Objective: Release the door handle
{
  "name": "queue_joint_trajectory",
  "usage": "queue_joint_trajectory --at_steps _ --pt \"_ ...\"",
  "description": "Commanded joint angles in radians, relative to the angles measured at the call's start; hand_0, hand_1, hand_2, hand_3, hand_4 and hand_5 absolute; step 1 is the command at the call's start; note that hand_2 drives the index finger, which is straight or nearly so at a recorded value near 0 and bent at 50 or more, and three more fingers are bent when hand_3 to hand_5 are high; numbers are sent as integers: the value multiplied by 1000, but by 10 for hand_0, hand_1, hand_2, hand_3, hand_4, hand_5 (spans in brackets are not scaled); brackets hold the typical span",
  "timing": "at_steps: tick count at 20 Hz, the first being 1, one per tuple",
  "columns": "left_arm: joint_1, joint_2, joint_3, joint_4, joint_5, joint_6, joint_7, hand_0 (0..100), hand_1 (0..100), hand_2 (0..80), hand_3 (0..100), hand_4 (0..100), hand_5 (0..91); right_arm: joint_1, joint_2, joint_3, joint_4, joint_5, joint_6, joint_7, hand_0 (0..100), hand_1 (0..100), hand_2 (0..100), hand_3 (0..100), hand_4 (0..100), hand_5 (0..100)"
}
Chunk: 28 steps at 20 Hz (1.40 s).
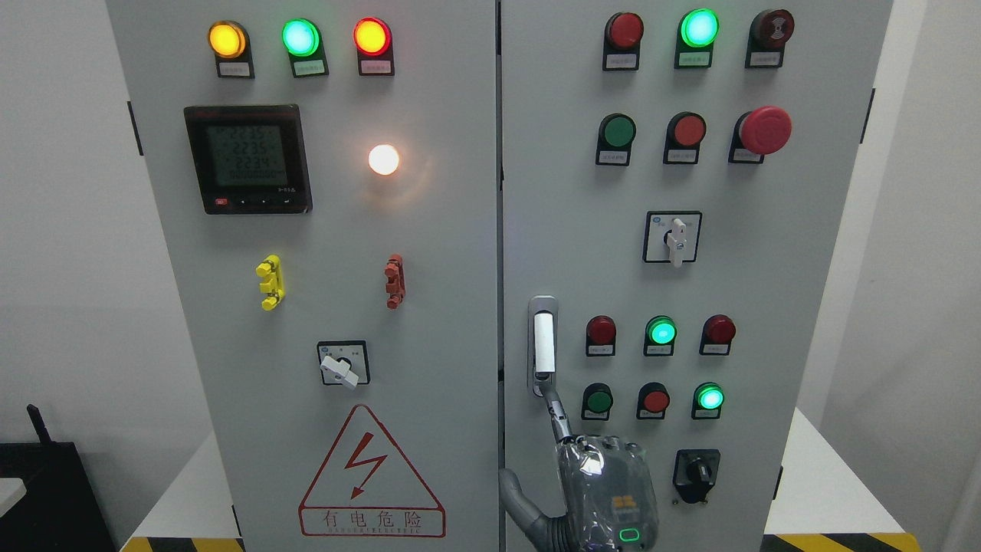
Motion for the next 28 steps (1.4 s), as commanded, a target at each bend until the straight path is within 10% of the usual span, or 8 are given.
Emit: queue_joint_trajectory --at_steps 1,7,28 --pt "-25 0 17 0 0 1 0 120 389 0 0 0 0 12 3 -2 -39 -1 -1 -21 524 223 659 878 763 806" --pt "-25 0 17 0 0 1 0 120 389 0 0 0 0 4 6 -4 -47 0 13 41 454 6 1000 1000 895 910" --pt "-26 1 17 0 0 1 0 120 389 0 0 0 0 -117 6 1 -42 13 94 149 391 0 1000 1000 1000 975"
